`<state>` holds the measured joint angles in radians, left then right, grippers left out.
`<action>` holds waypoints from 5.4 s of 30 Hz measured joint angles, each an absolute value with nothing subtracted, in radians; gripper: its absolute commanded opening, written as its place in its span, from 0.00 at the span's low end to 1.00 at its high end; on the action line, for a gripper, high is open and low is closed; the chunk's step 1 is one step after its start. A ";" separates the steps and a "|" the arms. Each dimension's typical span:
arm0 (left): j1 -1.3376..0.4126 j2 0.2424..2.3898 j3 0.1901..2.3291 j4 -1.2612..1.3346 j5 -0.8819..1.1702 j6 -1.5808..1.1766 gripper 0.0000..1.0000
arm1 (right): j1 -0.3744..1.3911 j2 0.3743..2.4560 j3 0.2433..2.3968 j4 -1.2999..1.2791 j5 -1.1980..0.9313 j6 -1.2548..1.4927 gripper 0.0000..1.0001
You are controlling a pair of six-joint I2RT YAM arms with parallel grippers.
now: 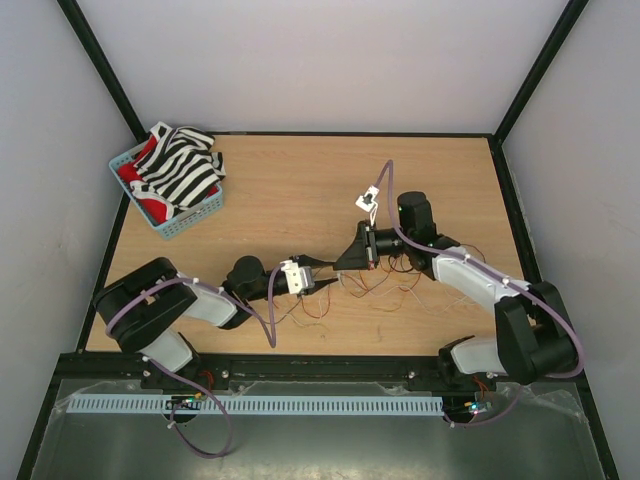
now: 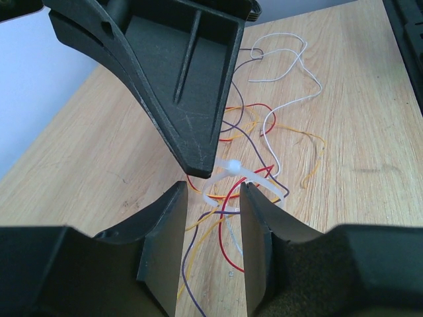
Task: Zip-tie the wires
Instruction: Tie the cable at the center of the board.
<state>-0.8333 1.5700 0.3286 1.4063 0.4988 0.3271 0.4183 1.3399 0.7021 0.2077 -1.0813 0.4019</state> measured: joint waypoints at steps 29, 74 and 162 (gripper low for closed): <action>-0.884 1.572 0.348 1.430 0.502 0.287 0.02 | 0.418 1.297 0.679 0.257 -1.093 0.476 0.00; -0.797 1.552 0.337 1.448 0.399 0.269 0.39 | 0.413 1.458 0.846 0.306 -1.002 0.563 0.00; -0.785 1.469 0.402 1.444 0.599 0.126 0.00 | 0.422 1.211 0.739 0.339 -1.099 0.658 0.24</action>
